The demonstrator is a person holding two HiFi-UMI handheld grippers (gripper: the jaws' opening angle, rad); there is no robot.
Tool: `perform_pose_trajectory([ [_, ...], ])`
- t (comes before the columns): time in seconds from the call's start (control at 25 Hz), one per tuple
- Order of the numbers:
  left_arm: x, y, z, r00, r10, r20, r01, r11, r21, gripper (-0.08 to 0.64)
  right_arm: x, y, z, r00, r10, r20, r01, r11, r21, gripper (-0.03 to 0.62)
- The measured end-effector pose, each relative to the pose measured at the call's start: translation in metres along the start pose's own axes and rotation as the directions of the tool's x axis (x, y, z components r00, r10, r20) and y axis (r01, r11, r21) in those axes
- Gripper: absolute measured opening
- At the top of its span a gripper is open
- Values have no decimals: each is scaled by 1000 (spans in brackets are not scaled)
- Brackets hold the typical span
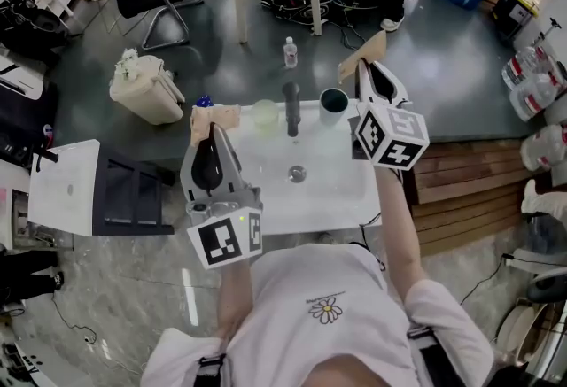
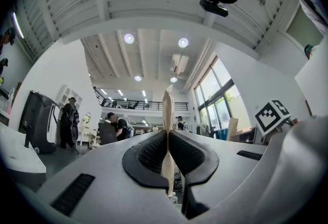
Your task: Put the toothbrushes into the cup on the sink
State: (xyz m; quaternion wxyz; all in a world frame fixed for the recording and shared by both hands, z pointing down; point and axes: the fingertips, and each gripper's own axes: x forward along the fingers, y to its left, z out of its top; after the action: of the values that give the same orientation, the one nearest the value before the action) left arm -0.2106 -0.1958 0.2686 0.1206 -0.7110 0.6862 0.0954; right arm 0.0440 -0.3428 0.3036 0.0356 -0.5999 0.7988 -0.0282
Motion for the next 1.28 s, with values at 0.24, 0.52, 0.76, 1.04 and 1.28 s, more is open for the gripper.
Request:
perform_pose_trajectory([
  [0.24,0,0,8,1000,-1,13,1,1000,-4,28,-51,28,51,981,29,191,-7,994,-112,32],
  [0.52,-3,-2,15,1000,-1,30,1,1000,2,28,-100,55,56,950,28,310,38,978,-205,32],
  [0.76,-6,-1,19,999,5,43,-5,1000,7,28,-121,64,41,955,41,293,23,977,-213,32],
  [1.04,-8,0,19,999,12,39,-12,1000,13,28,-120,65,41,957,45,285,15,979,-204,32],
  [1.28,-9,0,20,999,15,38,-16,1000,15,28,-121,63,46,955,46,295,13,980,-196,31],
])
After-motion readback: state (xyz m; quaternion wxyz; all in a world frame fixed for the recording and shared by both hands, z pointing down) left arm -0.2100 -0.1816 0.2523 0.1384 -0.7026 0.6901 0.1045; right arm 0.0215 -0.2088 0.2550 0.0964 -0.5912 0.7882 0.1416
